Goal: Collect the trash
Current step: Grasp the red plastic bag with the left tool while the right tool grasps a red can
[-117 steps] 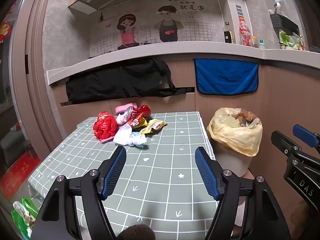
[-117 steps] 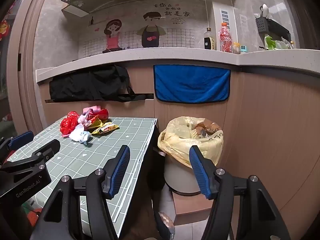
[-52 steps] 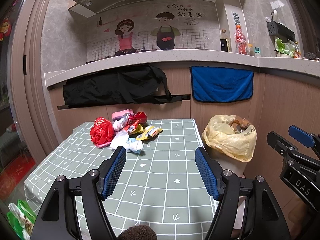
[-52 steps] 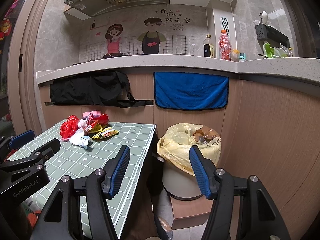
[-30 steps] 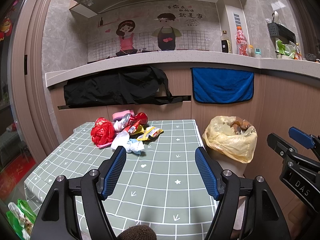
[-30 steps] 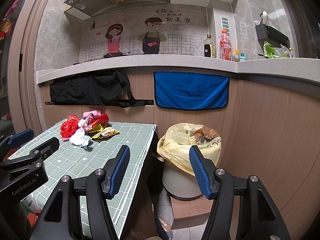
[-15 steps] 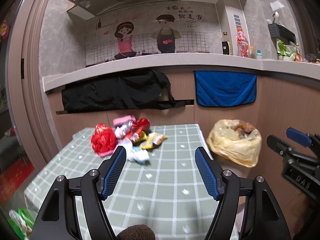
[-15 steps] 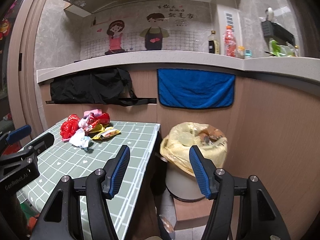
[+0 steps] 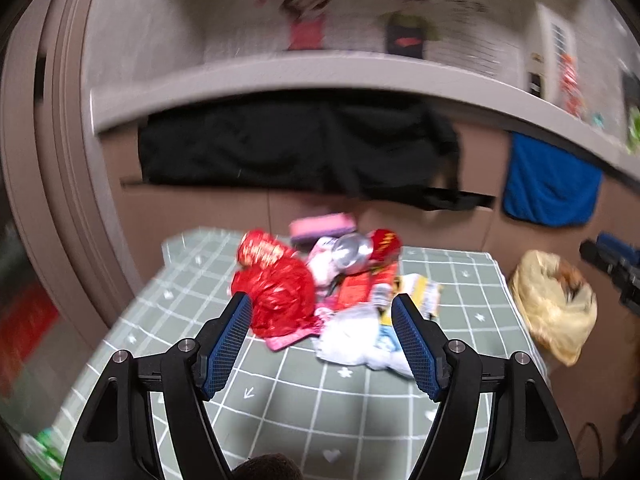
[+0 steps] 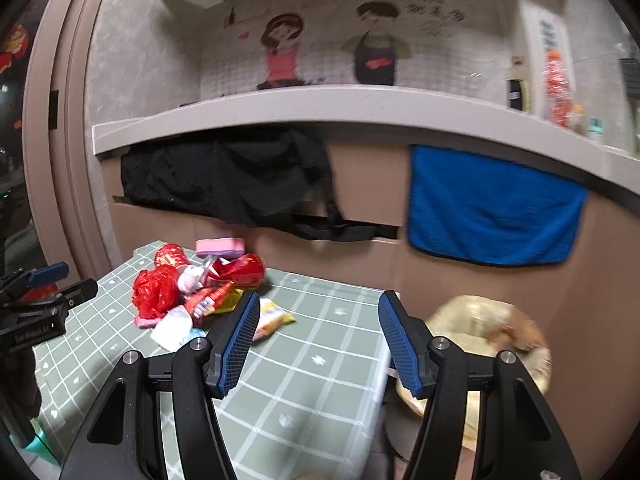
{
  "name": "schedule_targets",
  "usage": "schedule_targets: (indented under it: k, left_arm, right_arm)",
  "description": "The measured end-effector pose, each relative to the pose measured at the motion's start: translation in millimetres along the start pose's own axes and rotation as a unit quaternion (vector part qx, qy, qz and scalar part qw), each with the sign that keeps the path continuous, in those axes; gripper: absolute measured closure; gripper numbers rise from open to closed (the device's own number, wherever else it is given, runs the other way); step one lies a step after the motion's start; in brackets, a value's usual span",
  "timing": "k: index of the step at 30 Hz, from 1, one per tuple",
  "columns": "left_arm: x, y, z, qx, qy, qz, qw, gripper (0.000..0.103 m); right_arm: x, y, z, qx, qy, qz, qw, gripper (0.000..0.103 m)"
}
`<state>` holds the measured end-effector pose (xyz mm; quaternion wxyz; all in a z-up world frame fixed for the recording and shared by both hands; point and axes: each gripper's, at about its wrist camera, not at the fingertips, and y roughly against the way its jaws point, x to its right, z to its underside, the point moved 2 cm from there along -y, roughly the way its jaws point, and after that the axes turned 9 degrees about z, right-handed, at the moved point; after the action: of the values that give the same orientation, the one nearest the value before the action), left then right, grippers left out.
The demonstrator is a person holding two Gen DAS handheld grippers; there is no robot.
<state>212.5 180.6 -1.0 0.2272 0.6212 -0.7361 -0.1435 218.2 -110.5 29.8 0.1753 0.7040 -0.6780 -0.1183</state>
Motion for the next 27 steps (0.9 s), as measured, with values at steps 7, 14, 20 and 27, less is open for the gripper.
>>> schedule_targets:
  k: [7, 14, 20, 27]
  left_arm:
    - [-78, -56, 0, -0.011, 0.107, 0.018, 0.9940, 0.029]
    - [-105, -141, 3, -0.088, 0.127, 0.031, 0.9875, 0.029]
    - [-118, -175, 0, -0.109, 0.152, 0.039, 0.9816, 0.029]
    - [-127, -181, -1, -0.134, 0.164, 0.053, 0.9759, 0.034]
  right_arm:
    - [-31, -68, 5, -0.052, 0.001, -0.019, 0.998, 0.045]
    - [-40, -105, 26, -0.103, -0.001, -0.024, 0.994, 0.045]
    - [-41, -115, 37, -0.117, 0.010, -0.010, 0.993, 0.045]
    - [-48, -128, 33, -0.125, 0.010, -0.022, 0.992, 0.045]
